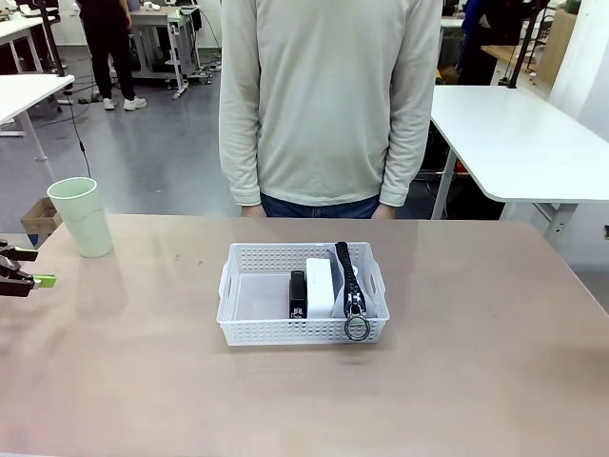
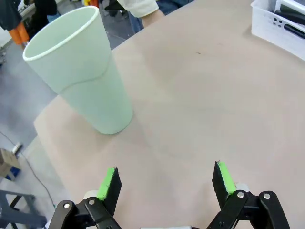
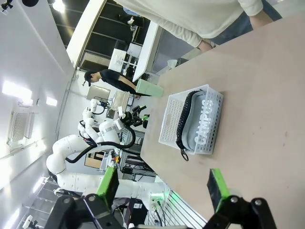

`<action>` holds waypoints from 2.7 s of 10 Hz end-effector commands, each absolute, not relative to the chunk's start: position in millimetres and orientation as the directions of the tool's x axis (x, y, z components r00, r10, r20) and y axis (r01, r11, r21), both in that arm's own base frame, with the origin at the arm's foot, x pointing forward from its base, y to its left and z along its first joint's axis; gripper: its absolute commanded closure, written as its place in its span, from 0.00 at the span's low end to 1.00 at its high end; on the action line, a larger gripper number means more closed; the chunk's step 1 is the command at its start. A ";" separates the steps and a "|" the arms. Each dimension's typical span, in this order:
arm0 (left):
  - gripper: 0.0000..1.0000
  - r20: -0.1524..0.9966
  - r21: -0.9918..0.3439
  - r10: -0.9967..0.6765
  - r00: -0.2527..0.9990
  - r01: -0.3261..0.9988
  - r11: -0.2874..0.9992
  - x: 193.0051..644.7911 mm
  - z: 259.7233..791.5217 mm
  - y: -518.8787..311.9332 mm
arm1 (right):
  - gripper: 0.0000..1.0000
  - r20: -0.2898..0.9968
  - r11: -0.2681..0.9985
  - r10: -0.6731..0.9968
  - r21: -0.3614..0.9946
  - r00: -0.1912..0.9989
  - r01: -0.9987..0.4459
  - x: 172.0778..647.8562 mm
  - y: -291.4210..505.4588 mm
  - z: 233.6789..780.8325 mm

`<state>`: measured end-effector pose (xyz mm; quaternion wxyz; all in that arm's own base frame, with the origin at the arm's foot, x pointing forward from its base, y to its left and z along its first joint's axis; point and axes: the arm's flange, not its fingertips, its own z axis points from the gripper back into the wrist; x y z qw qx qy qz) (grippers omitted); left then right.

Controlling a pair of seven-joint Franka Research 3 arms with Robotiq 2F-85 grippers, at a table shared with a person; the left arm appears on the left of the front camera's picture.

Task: Efficiently arrange items inside the basket to fit them all.
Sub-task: Pick up the Reusable plastic cup and place it inside the Organizing basket.

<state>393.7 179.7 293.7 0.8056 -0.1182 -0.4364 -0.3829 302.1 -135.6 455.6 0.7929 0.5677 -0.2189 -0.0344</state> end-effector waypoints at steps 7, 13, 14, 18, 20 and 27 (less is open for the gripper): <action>0.00 0.817 0.069 -0.470 0.332 0.754 0.653 460.3 263.3 187.1 | 0.00 0.316 0.343 -0.307 0.917 0.898 -0.206 303.1 -135.1 458.4; 0.00 0.840 0.056 -0.415 0.349 0.706 0.706 510.2 246.5 194.8 | 0.00 0.316 0.343 -0.307 0.917 0.898 -0.206 303.1 -135.1 458.4; 0.00 0.850 0.056 -0.406 0.334 0.710 0.702 517.0 243.5 195.5 | 0.00 0.316 0.343 -0.307 0.917 0.898 -0.206 303.1 -135.1 458.4; 0.00 0.888 0.101 -0.397 0.231 0.746 0.658 526.7 238.3 190.9 | 0.00 0.316 0.343 -0.307 0.917 0.898 -0.206 303.1 -135.1 458.4; 0.00 0.907 0.127 -0.386 0.170 0.762 0.635 528.9 237.5 187.5 | 0.00 0.316 0.343 -0.307 0.917 0.898 -0.206 303.1 -135.1 458.4; 0.00 0.956 0.131 -0.282 0.084 0.735 0.665 528.7 254.0 184.6 | 0.00 0.316 0.343 -0.307 0.917 0.898 -0.206 303.1 -135.1 458.4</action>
